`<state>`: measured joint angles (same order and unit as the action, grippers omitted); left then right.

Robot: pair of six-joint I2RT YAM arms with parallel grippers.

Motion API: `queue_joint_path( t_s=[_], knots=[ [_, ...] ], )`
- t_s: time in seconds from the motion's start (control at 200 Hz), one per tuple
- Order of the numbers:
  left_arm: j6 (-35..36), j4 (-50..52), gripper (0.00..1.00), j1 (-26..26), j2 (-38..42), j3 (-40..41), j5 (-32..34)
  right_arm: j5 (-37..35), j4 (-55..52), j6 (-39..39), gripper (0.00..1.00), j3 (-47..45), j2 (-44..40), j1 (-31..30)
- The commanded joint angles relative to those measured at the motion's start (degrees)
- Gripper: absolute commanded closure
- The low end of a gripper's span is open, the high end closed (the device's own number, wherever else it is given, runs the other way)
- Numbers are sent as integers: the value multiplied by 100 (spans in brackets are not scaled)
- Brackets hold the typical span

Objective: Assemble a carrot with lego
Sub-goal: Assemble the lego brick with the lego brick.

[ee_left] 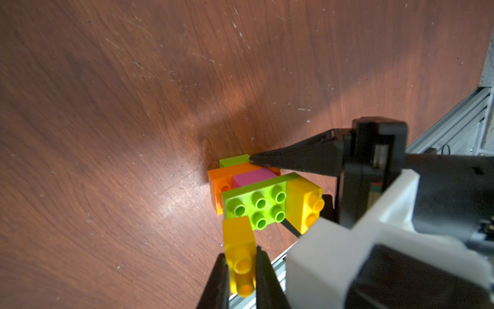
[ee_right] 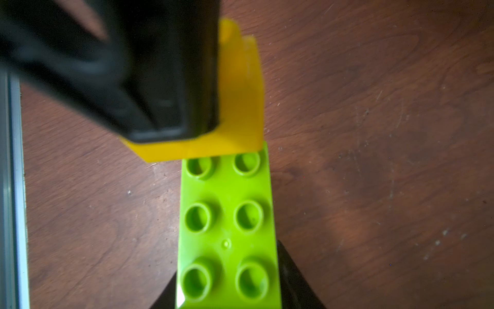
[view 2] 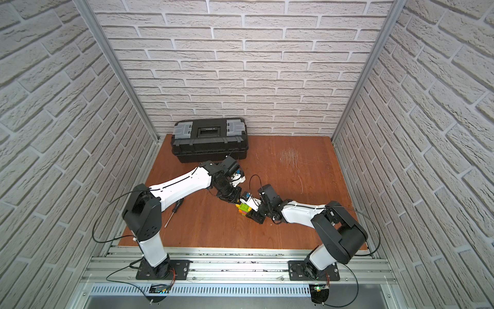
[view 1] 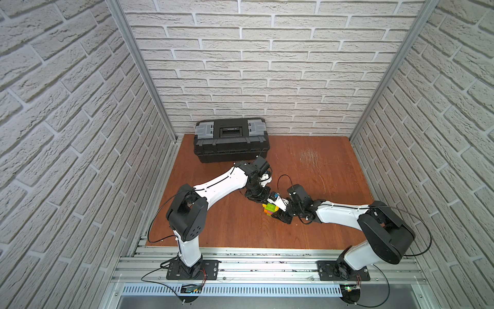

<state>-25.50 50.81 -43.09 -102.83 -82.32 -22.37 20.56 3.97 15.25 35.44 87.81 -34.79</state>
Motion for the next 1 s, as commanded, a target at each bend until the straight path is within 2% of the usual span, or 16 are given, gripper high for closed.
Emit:
queue_joint_path(
  t_s=[0.0,0.49,0.74,0.995],
  knots=[
    [160,-629,100,-417,73,-232,-1445,-204,563,-164,57,-41,-55,-161],
    [184,-561,100,-438,-81,-206,-1462,-268,900,-249,54,-296,-259,-158],
    [226,-472,100,-429,-96,-222,-1462,-279,1477,-356,49,-697,-538,-90],
    [297,-313,100,-338,-60,-238,-1438,-226,2116,-496,48,-1102,-760,-29]
  ],
)
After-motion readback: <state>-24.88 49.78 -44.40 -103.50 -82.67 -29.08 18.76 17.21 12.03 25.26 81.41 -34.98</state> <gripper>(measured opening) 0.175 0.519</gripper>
